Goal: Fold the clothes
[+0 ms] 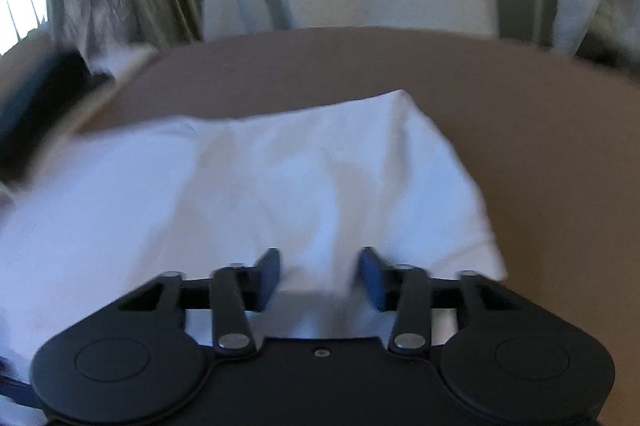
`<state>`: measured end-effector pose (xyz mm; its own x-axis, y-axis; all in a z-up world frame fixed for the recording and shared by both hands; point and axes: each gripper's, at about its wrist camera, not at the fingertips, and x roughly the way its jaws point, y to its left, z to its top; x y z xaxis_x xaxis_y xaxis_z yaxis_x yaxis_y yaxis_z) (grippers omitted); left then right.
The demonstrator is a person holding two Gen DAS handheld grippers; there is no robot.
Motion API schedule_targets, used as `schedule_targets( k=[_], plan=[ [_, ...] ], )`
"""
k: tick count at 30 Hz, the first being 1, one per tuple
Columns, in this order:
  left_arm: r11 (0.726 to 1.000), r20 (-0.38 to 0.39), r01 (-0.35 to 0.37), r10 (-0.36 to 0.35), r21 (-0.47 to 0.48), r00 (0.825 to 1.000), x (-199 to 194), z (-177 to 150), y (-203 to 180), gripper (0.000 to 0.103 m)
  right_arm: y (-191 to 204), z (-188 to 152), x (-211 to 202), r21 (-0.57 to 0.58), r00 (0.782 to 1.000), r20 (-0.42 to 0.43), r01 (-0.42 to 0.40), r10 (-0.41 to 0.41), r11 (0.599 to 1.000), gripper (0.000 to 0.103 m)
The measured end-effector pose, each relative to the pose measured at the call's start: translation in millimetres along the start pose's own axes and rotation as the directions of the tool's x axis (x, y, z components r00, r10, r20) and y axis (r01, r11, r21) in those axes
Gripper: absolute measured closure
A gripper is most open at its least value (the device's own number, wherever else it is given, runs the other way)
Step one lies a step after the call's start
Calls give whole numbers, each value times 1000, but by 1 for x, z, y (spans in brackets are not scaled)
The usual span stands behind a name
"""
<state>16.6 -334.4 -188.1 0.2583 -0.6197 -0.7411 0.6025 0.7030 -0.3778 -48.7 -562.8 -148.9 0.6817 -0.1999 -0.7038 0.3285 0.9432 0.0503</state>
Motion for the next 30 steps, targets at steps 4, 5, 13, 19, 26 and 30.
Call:
schedule_targets(
  k=[4, 5, 13, 19, 26, 30],
  plan=[
    [989, -31, -96, 100, 112, 995, -2, -20, -26, 51, 13, -24, -47, 76, 990, 87, 101, -107, 992, 59],
    [985, -29, -110, 115, 133, 993, -6, -26, -30, 50, 13, -33, -65, 130, 994, 92, 43, -55, 991, 59],
    [993, -39, -62, 67, 103, 997, -45, -71, -8, 49, 53, -161, -187, 41, 963, 94, -259, 254, 965, 50],
    [993, -119, -117, 117, 10, 986, -78, -85, 11, 49, 84, -236, -199, -226, 983, -177, -78, 38, 971, 54],
    [974, -141, -191, 173, -124, 975, -127, -96, 57, 48, 126, -205, -219, -128, 996, -25, -85, 83, 988, 55],
    [916, -184, -340, 303, -216, 935, -169, -88, 92, 38, 186, -172, -208, -238, 970, 47, -220, 237, 946, 48]
  ],
)
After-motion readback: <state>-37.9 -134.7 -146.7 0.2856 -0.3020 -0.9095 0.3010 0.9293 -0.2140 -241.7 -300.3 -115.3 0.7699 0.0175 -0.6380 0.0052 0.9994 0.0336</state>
